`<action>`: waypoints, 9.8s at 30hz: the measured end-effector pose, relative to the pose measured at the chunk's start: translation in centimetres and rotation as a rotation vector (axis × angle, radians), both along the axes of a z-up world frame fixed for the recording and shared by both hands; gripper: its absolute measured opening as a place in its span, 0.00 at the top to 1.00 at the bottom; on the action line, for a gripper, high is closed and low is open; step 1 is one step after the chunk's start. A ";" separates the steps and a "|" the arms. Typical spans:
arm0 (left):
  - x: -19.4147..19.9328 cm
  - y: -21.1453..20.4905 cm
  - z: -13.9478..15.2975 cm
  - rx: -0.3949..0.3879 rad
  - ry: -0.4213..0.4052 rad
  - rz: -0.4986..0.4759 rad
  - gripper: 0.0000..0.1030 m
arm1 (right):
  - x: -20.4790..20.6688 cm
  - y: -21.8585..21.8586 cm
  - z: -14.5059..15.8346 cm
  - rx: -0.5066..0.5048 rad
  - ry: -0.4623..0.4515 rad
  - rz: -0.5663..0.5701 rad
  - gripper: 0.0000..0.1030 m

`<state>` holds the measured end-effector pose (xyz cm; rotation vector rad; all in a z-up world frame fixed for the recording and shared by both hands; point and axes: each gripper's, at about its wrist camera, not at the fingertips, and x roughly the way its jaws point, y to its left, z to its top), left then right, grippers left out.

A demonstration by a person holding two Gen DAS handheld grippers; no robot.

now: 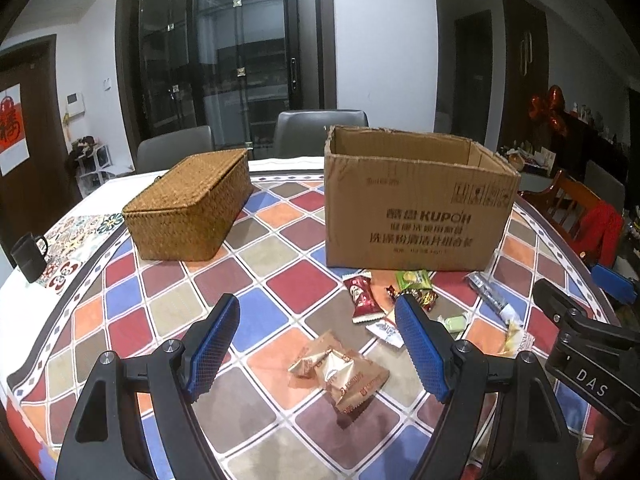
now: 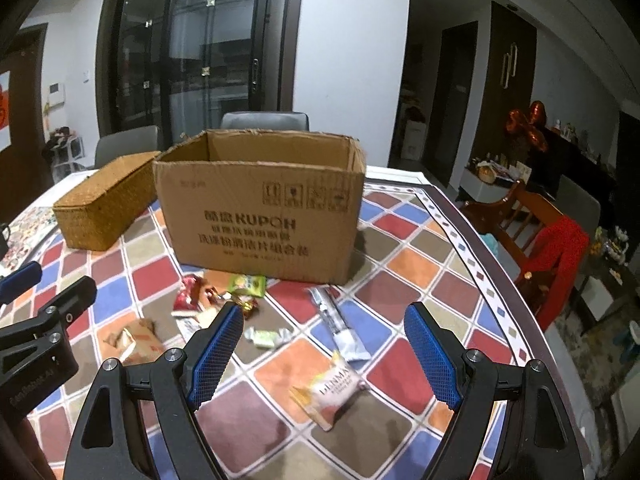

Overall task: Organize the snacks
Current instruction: 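Move both tools back toward the remaining snacks beside the box, then grasp the tan cookie packet with the left tool while the right tool grasps the DENMA packet, then lift both packets and carry them toward the cardboard box, then open the left tool over the box while the right tool releases the DENMA packet, then withdraw both open tools from the box back toward the remaining snacks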

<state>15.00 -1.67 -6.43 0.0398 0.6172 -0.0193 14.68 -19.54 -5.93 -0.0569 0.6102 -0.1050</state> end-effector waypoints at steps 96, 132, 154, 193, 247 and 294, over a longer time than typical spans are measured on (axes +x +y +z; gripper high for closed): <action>1.9 -1.0 -2.7 -0.071 0.073 -0.053 0.76 | 1.2 -1.4 -3.1 0.170 0.114 -0.083 0.62; 3.9 -0.6 5.5 -0.078 -0.079 -0.040 0.76 | 3.6 -1.3 4.6 0.163 -0.034 -0.035 0.62; 7.4 -0.9 9.0 -0.079 -0.156 -0.044 0.76 | 6.7 -1.5 8.3 0.144 -0.113 -0.001 0.62; 17.1 -3.2 8.4 -0.071 -0.133 -0.083 0.76 | 15.1 -2.3 7.6 0.129 -0.101 0.029 0.62; 14.7 -3.0 9.7 -0.040 -0.141 -0.054 0.28 | 13.6 -2.6 8.9 0.108 -0.131 0.024 0.25; 5.0 -2.6 8.6 -0.052 -0.136 -0.056 0.27 | 3.3 -2.9 8.5 0.060 -0.151 0.024 0.24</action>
